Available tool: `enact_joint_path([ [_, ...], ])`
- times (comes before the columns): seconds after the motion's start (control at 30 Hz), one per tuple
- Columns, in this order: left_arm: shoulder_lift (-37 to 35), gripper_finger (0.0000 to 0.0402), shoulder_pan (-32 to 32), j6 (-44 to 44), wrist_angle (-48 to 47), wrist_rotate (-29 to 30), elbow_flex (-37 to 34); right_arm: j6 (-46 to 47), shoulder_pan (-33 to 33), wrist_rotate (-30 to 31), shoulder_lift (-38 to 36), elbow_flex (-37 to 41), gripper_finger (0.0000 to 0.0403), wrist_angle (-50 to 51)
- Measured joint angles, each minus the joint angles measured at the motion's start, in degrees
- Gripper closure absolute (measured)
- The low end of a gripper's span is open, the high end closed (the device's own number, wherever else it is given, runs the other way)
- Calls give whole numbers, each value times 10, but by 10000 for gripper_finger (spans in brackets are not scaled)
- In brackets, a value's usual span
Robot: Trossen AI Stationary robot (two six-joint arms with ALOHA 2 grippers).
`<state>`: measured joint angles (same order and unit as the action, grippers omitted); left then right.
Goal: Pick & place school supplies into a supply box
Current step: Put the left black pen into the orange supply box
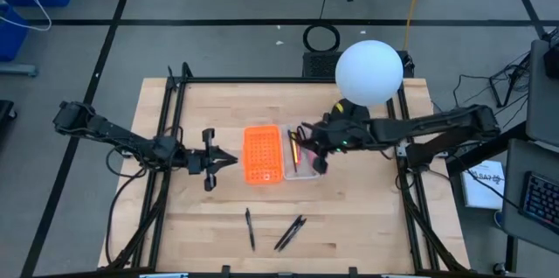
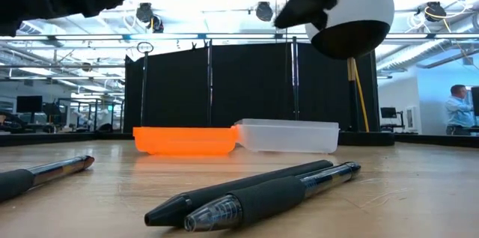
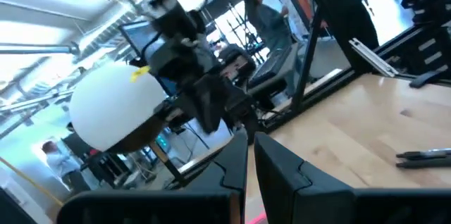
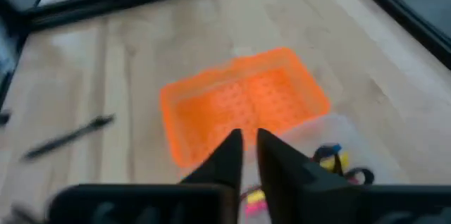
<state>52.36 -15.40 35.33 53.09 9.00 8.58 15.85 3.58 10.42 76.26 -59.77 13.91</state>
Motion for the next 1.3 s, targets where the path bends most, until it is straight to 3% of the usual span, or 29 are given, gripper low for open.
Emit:
enact_joint_path([
  [0.13,1,364,0,-45,-22,7,0,-24,30,-2,-52,81,393,-75],
  [0.37,1,364,-4,-219,-44,-17,0,-57,75,30,-155,230,401,-232],
  [0.63,1,364,-18,-335,-73,-27,0,-71,92,16,-288,341,401,-274],
  [0.9,1,364,-36,-344,-117,-55,0,-127,109,-1,-393,427,402,-319],
  [1.07,0,364,-42,-292,-160,-85,0,-142,109,0,-427,514,402,-466],
  [1.2,0,364,-46,-299,-193,-22,0,-158,109,-1,-427,587,402,-626],
  [1.3,2,364,-55,-284,-279,2,26,-167,109,0,-432,584,402,-613],
])
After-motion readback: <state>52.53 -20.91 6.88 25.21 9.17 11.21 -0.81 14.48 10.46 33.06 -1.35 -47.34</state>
